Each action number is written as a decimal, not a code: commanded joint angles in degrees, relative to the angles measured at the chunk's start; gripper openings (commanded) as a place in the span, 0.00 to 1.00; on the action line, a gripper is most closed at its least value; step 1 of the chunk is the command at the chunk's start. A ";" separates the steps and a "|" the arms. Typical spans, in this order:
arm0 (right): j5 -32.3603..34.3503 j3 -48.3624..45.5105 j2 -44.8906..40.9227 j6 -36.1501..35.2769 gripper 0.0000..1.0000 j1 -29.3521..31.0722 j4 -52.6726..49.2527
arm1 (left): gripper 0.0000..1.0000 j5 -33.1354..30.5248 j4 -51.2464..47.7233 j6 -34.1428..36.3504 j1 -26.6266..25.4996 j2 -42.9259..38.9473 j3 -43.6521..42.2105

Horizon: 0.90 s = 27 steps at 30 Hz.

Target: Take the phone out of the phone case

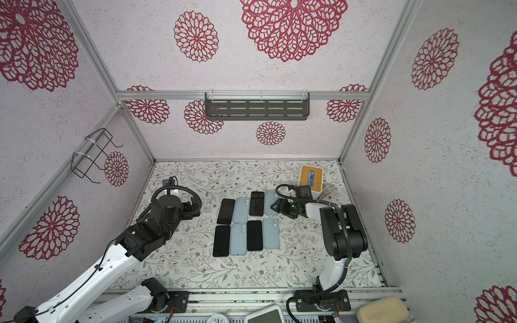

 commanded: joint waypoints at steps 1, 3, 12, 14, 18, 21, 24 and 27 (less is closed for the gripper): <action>7.64 0.69 -6.25 -3.53 0.85 -0.48 -5.71 | 0.97 -0.10 -1.45 -2.24 2.06 -2.13 -1.89; 12.07 0.39 -10.30 -5.00 0.91 -0.55 -7.03 | 0.97 0.42 -1.08 -2.49 3.81 -3.53 -3.35; 47.68 -20.16 -38.46 -15.51 0.99 -1.72 13.68 | 0.97 4.19 16.00 4.34 26.35 -6.13 -18.31; 51.81 -28.36 -41.40 -19.92 0.99 -2.47 25.72 | 0.97 6.52 24.08 6.69 32.36 -4.98 -22.66; 52.91 -42.18 -39.46 -23.98 0.99 -4.44 50.13 | 0.97 9.39 49.92 15.30 37.05 -2.44 -36.01; 52.96 -47.87 -30.48 -26.11 0.99 -5.48 68.26 | 0.97 13.24 73.59 19.72 38.33 3.95 -44.60; 47.29 -47.31 -21.26 -24.22 0.99 -7.00 79.00 | 0.97 19.95 86.89 20.30 41.27 17.37 -42.36; 44.67 -44.40 -10.91 -26.97 0.99 -6.16 85.10 | 0.97 25.07 101.57 20.67 42.24 35.54 -38.66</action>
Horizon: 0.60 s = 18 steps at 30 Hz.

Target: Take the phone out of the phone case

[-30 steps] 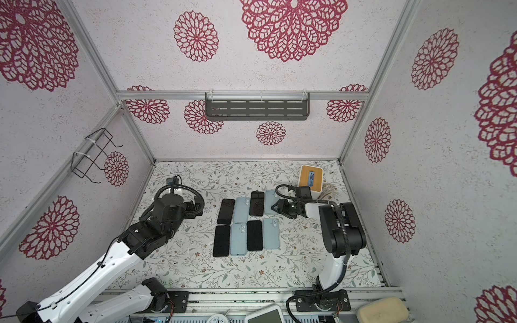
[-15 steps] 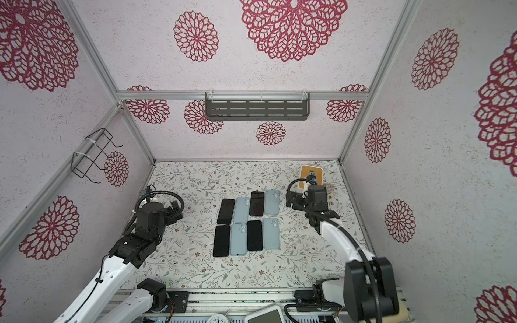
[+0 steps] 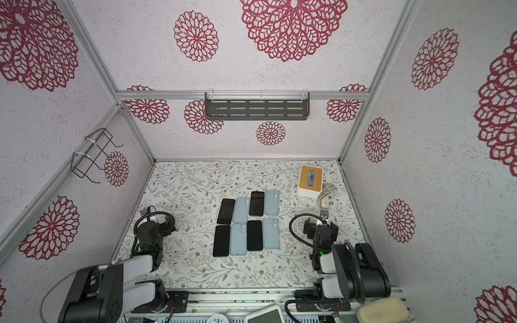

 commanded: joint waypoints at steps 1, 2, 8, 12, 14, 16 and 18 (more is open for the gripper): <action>-3.20 5.39 0.55 -2.61 0.99 0.12 8.47 | 0.97 6.30 27.37 3.53 0.32 13.70 4.66; -1.81 7.02 1.28 -1.16 0.99 -0.53 5.55 | 0.97 5.14 25.15 4.40 -0.83 12.77 5.81; 1.44 8.22 2.05 1.07 0.99 -1.72 4.46 | 0.97 1.12 3.21 2.50 -0.49 10.50 14.48; 7.79 8.53 1.74 1.96 0.99 -0.44 3.20 | 0.97 1.01 4.28 2.61 -0.57 10.61 14.18; 7.44 8.57 1.73 2.20 0.99 -0.47 3.00 | 0.97 1.18 4.51 2.70 -0.57 10.47 13.99; 7.57 8.59 1.91 1.89 0.99 -0.48 3.32 | 0.97 1.09 4.39 2.68 -0.58 10.47 13.99; 7.54 8.35 1.81 1.89 0.99 -0.49 3.61 | 0.97 1.01 4.37 2.71 -0.66 10.47 13.97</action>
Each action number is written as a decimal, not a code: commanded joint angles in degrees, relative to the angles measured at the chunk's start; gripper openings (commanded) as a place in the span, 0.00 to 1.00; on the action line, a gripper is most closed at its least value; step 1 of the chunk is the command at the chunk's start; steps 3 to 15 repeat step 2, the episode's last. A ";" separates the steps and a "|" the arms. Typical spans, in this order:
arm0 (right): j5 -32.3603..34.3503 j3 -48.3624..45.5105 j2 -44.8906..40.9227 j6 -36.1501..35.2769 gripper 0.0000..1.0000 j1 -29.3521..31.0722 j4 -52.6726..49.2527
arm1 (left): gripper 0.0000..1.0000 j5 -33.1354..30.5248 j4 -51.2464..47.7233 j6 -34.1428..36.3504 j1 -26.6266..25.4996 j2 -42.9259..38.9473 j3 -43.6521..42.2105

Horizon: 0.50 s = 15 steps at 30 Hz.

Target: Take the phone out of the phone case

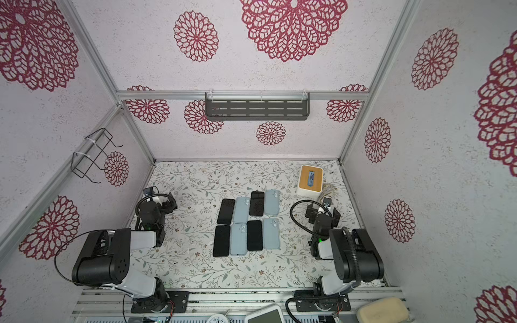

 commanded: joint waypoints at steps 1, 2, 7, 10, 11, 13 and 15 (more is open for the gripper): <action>2.06 0.06 -0.60 0.97 0.99 0.31 2.28 | 0.97 -0.48 -0.01 0.56 0.08 -0.37 -0.28; 1.94 -0.01 -0.59 0.58 0.99 0.58 2.52 | 0.97 -0.44 0.02 0.49 0.14 -0.37 -0.42; 1.94 -0.01 -0.59 0.58 0.99 0.58 2.52 | 0.97 -0.44 0.02 0.49 0.14 -0.37 -0.42; 1.94 -0.01 -0.59 0.58 0.99 0.58 2.52 | 0.97 -0.44 0.02 0.49 0.14 -0.37 -0.42; 1.94 -0.01 -0.59 0.58 0.99 0.58 2.52 | 0.97 -0.44 0.02 0.49 0.14 -0.37 -0.42; 1.94 -0.01 -0.59 0.58 0.99 0.58 2.52 | 0.97 -0.44 0.02 0.49 0.14 -0.37 -0.42; 1.94 -0.01 -0.59 0.58 0.99 0.58 2.52 | 0.97 -0.44 0.02 0.49 0.14 -0.37 -0.42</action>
